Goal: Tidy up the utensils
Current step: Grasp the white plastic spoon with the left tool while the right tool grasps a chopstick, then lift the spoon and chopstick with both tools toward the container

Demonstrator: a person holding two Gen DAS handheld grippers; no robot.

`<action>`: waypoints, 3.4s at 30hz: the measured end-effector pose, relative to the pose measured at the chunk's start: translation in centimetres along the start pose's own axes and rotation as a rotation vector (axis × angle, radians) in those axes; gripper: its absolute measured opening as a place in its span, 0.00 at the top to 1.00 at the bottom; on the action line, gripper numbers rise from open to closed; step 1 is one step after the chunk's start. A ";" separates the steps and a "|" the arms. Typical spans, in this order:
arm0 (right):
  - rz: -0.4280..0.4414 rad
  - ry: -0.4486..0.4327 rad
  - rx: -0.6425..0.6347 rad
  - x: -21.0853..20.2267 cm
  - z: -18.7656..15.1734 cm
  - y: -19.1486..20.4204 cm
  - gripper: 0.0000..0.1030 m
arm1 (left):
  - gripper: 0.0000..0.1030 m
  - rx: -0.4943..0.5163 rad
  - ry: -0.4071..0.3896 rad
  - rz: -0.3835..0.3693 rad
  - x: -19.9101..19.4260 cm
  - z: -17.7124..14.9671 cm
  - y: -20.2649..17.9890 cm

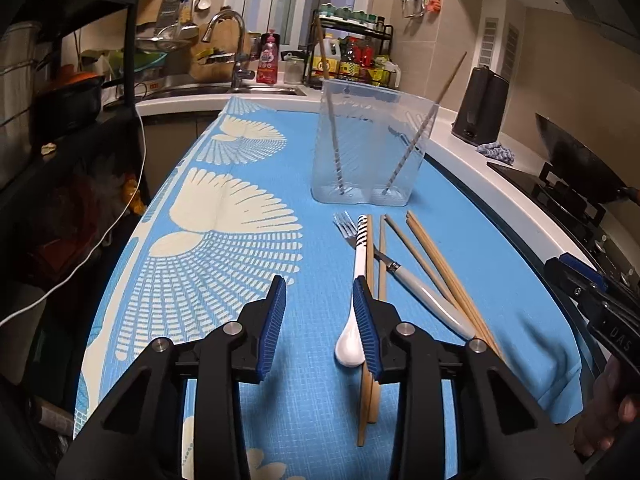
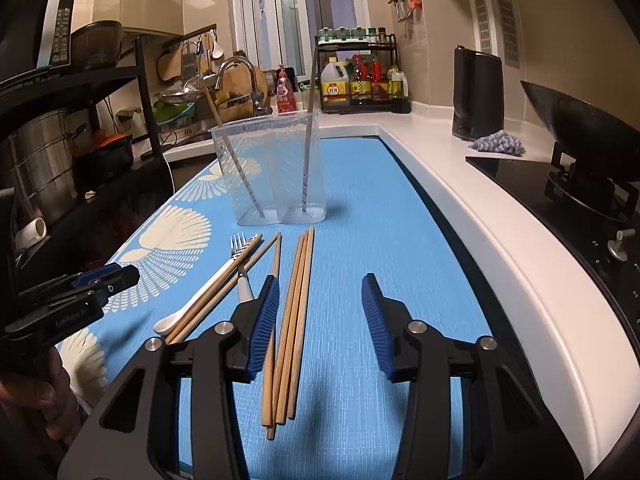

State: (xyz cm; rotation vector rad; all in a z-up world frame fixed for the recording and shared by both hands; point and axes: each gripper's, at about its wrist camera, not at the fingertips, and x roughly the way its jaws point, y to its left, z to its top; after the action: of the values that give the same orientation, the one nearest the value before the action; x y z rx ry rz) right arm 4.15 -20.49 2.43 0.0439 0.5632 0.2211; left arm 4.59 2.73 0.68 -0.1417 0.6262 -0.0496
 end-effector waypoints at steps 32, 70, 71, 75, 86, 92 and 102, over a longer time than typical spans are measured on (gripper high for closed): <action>0.090 0.191 0.037 4.0 -4.1 0.3 0.84 | 0.82 -0.042 0.059 -0.116 2.0 -2.1 0.3; -0.074 0.177 0.001 4.2 -4.5 -1.4 0.94 | 0.90 0.021 0.049 0.050 2.6 -3.3 -0.5; -0.073 0.173 0.003 4.2 -4.6 -1.6 0.94 | 0.90 0.029 0.052 0.047 2.7 -3.5 -0.6; -0.071 0.155 -0.002 3.9 -4.9 -1.6 0.93 | 0.90 0.049 0.042 0.050 2.7 -3.7 -0.9; -0.078 0.130 -0.005 3.7 -5.3 -1.4 0.92 | 0.89 0.047 0.033 0.052 2.7 -3.8 -0.9; -0.078 0.130 -0.005 3.7 -5.3 -1.3 0.92 | 0.89 0.048 0.034 0.051 2.8 -3.7 -1.0; -0.076 0.138 -0.006 3.7 -5.1 -1.3 0.95 | 0.89 0.049 0.033 0.053 2.8 -3.7 -1.0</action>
State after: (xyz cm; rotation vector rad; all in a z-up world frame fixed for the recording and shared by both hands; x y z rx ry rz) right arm 4.74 -21.02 -4.02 0.0012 0.7002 0.1526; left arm 4.64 1.02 -3.76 -0.0770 0.6611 -0.0159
